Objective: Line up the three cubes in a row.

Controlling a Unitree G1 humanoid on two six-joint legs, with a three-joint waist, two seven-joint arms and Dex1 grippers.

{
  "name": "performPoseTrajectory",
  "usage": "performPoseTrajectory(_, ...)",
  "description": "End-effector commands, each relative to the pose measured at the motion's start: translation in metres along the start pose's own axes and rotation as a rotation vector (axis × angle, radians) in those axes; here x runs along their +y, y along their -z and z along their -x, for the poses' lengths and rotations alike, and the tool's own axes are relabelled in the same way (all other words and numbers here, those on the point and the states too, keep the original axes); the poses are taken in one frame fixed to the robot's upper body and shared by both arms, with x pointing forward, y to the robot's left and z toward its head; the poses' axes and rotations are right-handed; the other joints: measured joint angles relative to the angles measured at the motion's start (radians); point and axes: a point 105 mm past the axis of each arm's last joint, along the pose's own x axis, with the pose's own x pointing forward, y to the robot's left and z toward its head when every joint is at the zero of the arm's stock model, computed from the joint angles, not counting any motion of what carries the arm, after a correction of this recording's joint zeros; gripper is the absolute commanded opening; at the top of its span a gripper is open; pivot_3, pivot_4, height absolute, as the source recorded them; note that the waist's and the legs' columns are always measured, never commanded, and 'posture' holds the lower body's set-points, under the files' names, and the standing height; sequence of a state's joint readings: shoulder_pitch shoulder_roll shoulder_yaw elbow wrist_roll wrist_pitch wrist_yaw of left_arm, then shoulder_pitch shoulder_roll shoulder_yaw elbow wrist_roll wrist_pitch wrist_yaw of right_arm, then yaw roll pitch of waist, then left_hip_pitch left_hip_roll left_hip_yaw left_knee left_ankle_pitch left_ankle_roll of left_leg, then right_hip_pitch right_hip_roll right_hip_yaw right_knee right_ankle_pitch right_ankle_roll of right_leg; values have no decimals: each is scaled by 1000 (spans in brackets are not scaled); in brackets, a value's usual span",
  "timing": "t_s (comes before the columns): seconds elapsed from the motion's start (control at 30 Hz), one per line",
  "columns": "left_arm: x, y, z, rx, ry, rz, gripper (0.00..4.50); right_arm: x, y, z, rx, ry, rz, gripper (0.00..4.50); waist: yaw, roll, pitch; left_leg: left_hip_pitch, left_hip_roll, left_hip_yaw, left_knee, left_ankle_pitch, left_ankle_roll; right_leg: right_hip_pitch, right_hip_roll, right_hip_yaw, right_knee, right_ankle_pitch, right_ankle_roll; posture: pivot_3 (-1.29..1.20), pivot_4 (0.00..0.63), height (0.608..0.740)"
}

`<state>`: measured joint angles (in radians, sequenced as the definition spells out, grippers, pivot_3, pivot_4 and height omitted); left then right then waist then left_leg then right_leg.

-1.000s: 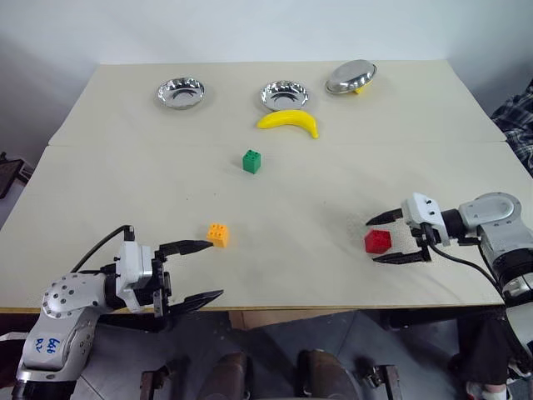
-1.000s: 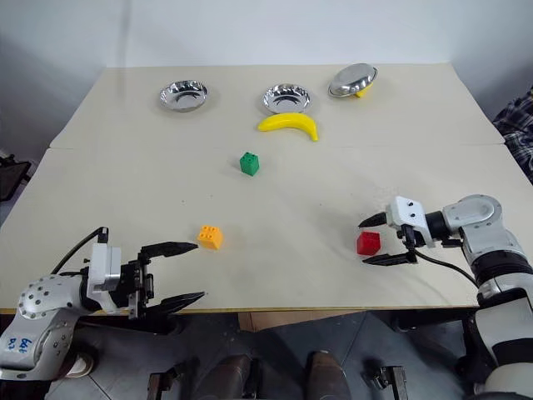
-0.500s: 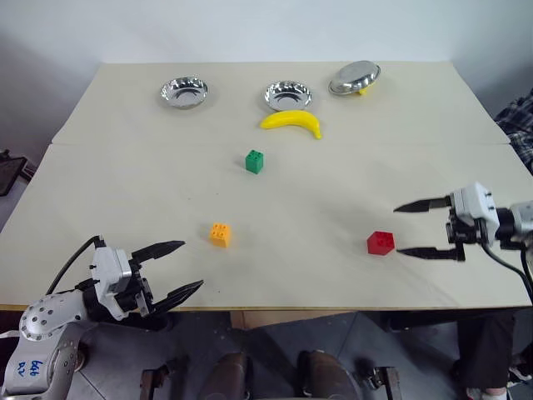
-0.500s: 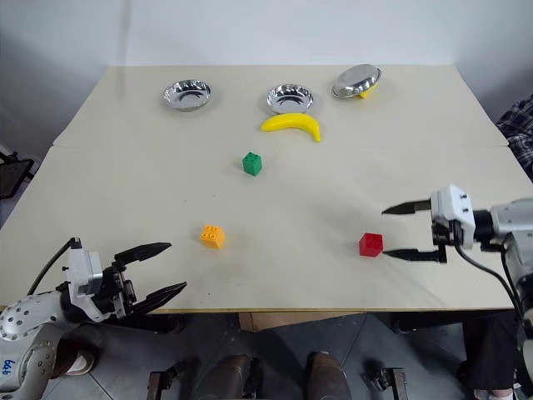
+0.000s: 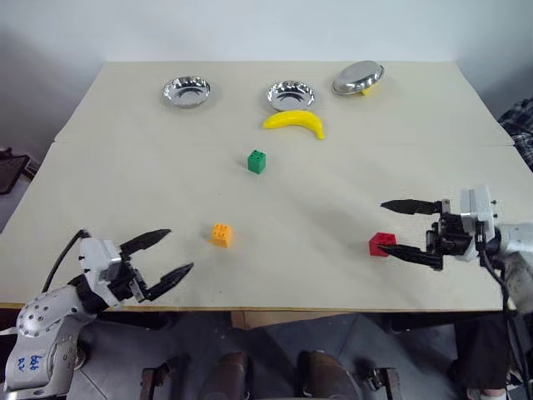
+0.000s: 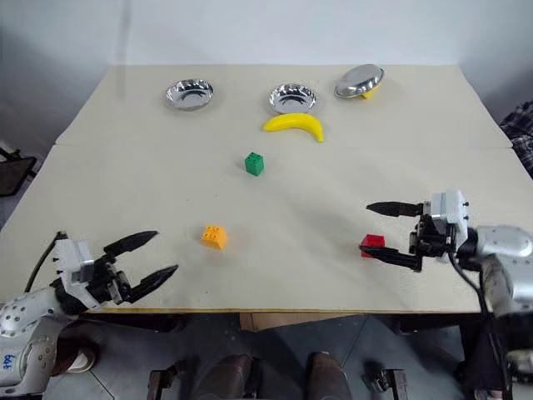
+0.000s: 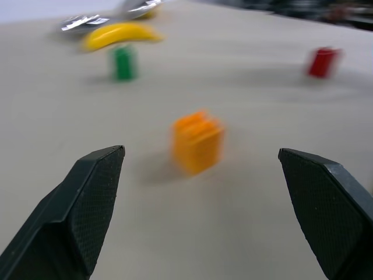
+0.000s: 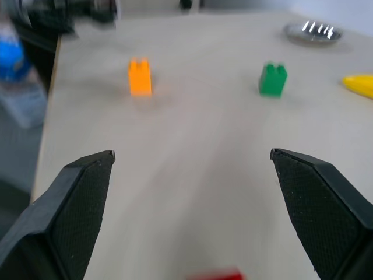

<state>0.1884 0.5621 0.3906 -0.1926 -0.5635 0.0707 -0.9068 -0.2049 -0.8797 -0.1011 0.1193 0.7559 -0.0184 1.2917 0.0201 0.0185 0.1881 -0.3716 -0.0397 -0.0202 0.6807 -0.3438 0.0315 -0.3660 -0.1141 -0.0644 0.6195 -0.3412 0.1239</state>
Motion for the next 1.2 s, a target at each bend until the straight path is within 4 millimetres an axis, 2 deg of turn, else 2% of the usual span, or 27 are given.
performPoseTrajectory(0.03, 17, 14, 35, 14, -208, 39, 4500, 4, -13, 13, -50, 143, 71, 4486, 4, -1, 0, 0, 0, 0, 0, 0, 0, 0, 0, 0, 0, 0, 0, 0, 150, 740)
performPoseTrajectory(0.1, 26, 22, 55, 30, -321, 58, 4500, 5, -7, 37, -10, 240, 92, 4486, 9, -1, 1, 0, 0, 1, 0, 0, 1, 1, 0, 0, -1, 0, 0, 0, 150, 740)
performPoseTrajectory(0.2, 30, 23, 62, 25, -363, 71, 4500, 9, -3, 68, 57, 318, 110, 4486, 14, -2, 1, 1, -1, 0, 0, -1, 2, 4, 0, 0, -4, 0, 0, 0, 150, 740)
performPoseTrajectory(0.27, 28, 24, 57, 25, -345, 69, 4500, 12, -1, 84, 89, 345, 135, 4486, 14, -2, 1, 3, 0, 0, 0, -1, 2, 7, 0, 0, -8, 0, 0, 0, 150, 740)
performPoseTrajectory(0.33, 24, 24, 48, 13, -308, 84, 4500, 18, 3, 92, 104, 335, 137, 4486, 8, -2, 1, 3, 0, 1, 0, -1, 2, 7, 0, 1, -9, 0, 0, 0, 150, 740)
performPoseTrajectory(0.5, 15, 14, 23, -29, -222, 78, 4500, 24, 11, 98, 130, 359, 107, 4486, -1, -2, 1, 4, 0, 2, -1, -1, 2, 7, 0, 2, -8, 0, 0, 0, 150, 740)
performPoseTrajectory(0.67, 18, -16, -24, -72, -122, 54, 4500, 23, 8, 85, 82, 384, 70, 4486, 5, -2, 1, 4, 0, 1, 0, 0, 2, 7, 0, 2, -6, 0, 0, 0, 150, 740)
performPoseTrajectory(0.77, 21, -38, -70, -63, -11, 80, 4500, 22, 6, 73, 43, 396, 83, 4486, 9, -2, 1, 4, -1, 0, 1, 0, 2, 7, 0, 2, -4, 0, 0, 0, 150, 740)
performPoseTrajectory(0.87, 31, -46, -113, 3, 26, 83, 4500, 19, 9, 70, 22, 436, 98, 4486, 12, -2, 1, 4, -2, -1, 2, 1, 2, 6, 0, 1, 0, 1, 1, 0, 150, 740)
performPoseTrajectory(1.0, 48, -48, -165, 87, -9, 61, 4500, 18, 18, 71, 0, 509, 111, 4486, 7, -3, 0, 3, -3, 0, 1, 1, 2, 4, 2, 0, 5, 1, 2, 0, 150, 740)
performPoseTrajectory(1.2, 53, -45, -220, 138, -19, 62, 4500, 18, 17, 75, -37, 583, 120, 4486, 4, -5, 2, 1, -3, 4, 1, 1, 2, -2, 6, -3, 8, 1, 3, 0, 150, 740)
